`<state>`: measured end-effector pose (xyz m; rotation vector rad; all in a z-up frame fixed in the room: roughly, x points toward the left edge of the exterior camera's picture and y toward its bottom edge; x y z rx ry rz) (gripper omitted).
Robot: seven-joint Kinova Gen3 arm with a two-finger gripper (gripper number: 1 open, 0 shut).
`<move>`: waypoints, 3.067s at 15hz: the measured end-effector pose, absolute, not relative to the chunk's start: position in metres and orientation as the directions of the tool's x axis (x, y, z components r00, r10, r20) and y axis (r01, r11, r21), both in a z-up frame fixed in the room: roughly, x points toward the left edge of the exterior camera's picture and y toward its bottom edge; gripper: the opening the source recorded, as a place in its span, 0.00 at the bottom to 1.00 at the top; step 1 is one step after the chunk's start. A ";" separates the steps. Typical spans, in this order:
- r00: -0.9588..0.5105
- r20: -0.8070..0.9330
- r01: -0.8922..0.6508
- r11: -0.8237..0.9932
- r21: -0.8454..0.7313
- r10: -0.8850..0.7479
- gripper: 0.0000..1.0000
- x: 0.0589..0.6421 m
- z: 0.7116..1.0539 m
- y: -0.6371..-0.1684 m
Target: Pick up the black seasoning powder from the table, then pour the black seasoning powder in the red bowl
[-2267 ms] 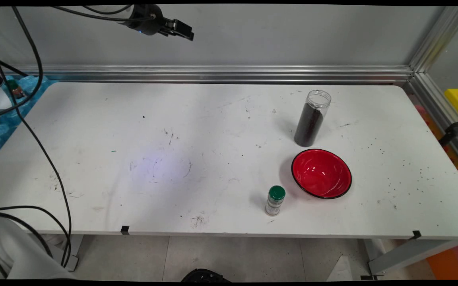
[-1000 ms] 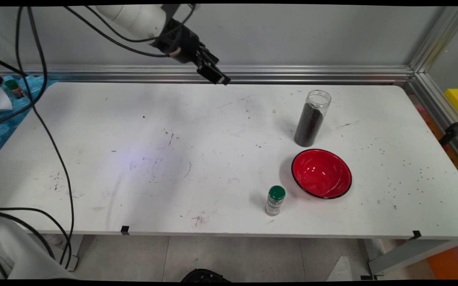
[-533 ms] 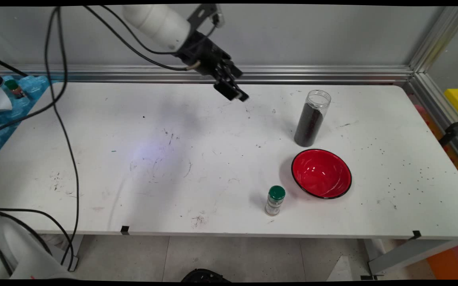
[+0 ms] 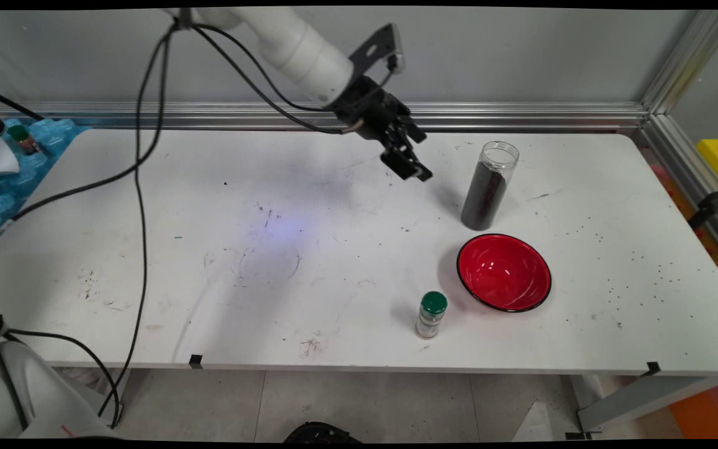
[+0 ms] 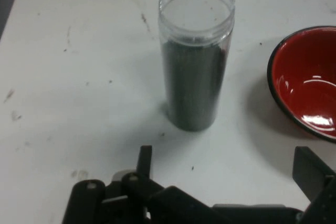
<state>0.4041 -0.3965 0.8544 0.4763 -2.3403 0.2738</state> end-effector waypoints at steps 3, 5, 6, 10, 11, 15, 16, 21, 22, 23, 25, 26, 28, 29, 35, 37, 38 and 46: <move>-0.672 0.699 -0.393 0.918 -0.057 -0.245 1.00 0.382 0.839 -0.409; -0.670 0.702 -0.386 0.921 -0.053 -0.241 1.00 0.368 0.828 -0.417; -0.669 0.703 -0.384 0.922 -0.050 -0.241 1.00 0.360 0.821 -0.421; -0.664 0.705 -0.391 0.919 -0.044 -0.248 1.00 0.339 0.801 -0.433; -0.663 0.704 -0.395 0.918 -0.043 -0.253 1.00 0.333 0.794 -0.437; -0.658 0.700 -0.413 0.910 -0.030 -0.276 1.00 0.315 0.771 -0.448; -0.658 0.700 -0.415 0.910 -0.027 -0.279 1.00 0.311 0.766 -0.451; -0.657 0.694 -0.424 0.906 -0.015 -0.296 1.00 0.299 0.746 -0.462; -0.657 0.692 -0.426 0.905 -0.013 -0.299 1.00 0.297 0.743 -0.463; -0.656 0.691 -0.428 0.903 -0.011 -0.303 1.00 0.296 0.740 -0.465; -0.653 0.691 -0.435 0.901 -0.007 -0.310 1.00 0.294 0.735 -0.468; -0.651 0.692 -0.436 0.900 -0.004 -0.312 1.00 0.293 0.733 -0.469; -0.648 0.693 -0.437 0.899 0.002 -0.316 1.00 0.292 0.729 -0.469; -0.646 0.694 -0.437 0.900 0.006 -0.318 0.00 0.292 0.728 -0.469; -0.640 0.696 -0.433 0.901 0.022 -0.325 0.00 0.295 0.726 -0.467; -0.638 0.700 -0.430 0.903 0.023 -0.322 0.00 0.296 0.728 -0.466; -0.636 0.702 -0.428 0.903 0.022 -0.319 0.00 0.296 0.729 -0.465; -0.615 0.749 -0.396 0.918 -0.022 -0.247 0.00 0.302 0.770 -0.453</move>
